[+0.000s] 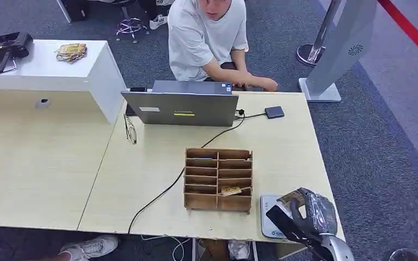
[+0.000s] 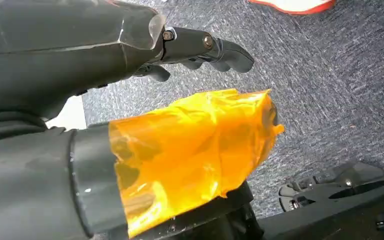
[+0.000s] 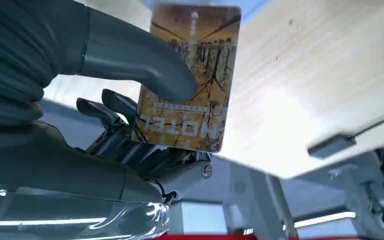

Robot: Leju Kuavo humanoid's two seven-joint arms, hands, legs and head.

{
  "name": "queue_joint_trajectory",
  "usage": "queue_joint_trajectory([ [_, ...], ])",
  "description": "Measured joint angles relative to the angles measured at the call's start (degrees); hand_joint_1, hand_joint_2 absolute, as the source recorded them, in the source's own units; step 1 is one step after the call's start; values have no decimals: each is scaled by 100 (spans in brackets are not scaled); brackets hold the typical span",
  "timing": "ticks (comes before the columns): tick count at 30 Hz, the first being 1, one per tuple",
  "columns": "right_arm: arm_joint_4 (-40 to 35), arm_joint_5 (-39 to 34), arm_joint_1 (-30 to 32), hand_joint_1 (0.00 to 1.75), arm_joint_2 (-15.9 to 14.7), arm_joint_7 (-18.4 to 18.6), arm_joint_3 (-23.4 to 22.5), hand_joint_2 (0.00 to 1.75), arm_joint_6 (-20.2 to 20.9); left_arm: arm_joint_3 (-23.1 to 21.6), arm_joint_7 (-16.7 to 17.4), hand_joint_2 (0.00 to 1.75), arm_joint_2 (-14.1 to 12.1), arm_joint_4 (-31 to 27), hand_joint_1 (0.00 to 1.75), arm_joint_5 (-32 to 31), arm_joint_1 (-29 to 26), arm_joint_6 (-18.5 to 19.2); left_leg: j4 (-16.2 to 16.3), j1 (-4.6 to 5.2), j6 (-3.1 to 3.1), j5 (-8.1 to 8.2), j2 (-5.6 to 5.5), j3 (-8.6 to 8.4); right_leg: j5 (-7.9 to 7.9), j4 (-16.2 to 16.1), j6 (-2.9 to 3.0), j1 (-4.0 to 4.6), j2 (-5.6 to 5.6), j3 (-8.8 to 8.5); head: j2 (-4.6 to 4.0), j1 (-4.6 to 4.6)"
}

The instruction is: Pass the card to the sensor for recognition and then transmit it.

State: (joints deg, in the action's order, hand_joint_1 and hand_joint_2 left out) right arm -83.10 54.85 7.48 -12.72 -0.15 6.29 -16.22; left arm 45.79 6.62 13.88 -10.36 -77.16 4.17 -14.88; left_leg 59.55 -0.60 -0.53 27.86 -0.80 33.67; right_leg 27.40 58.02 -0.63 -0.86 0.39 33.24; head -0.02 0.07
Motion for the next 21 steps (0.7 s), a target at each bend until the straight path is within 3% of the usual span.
queue_joint_trajectory([
  [9,-195,976,65,175,389,28,-347,175,-584,0,13,0,4,0,0,-48,0,55,-1,-1,0,0,-1,3,1,1,0,1,0,2,0,0],
  [14,-468,921,129,175,608,-276,-483,175,-979,0,15,0,4,0,0,-59,0,72,-1,-1,-1,0,-1,3,2,1,1,1,0,3,0,0],
  [16,-585,530,152,175,673,-476,-492,175,-875,0,13,0,4,0,0,-55,0,72,-1,-1,-1,0,0,2,2,1,1,1,0,2,0,-2],
  [21,-763,-1125,199,175,719,-1044,-498,175,134,7,-13,0,2,0,0,-11,0,50,-1,-2,-1,0,-1,3,2,1,1,1,0,2,0,0],
])
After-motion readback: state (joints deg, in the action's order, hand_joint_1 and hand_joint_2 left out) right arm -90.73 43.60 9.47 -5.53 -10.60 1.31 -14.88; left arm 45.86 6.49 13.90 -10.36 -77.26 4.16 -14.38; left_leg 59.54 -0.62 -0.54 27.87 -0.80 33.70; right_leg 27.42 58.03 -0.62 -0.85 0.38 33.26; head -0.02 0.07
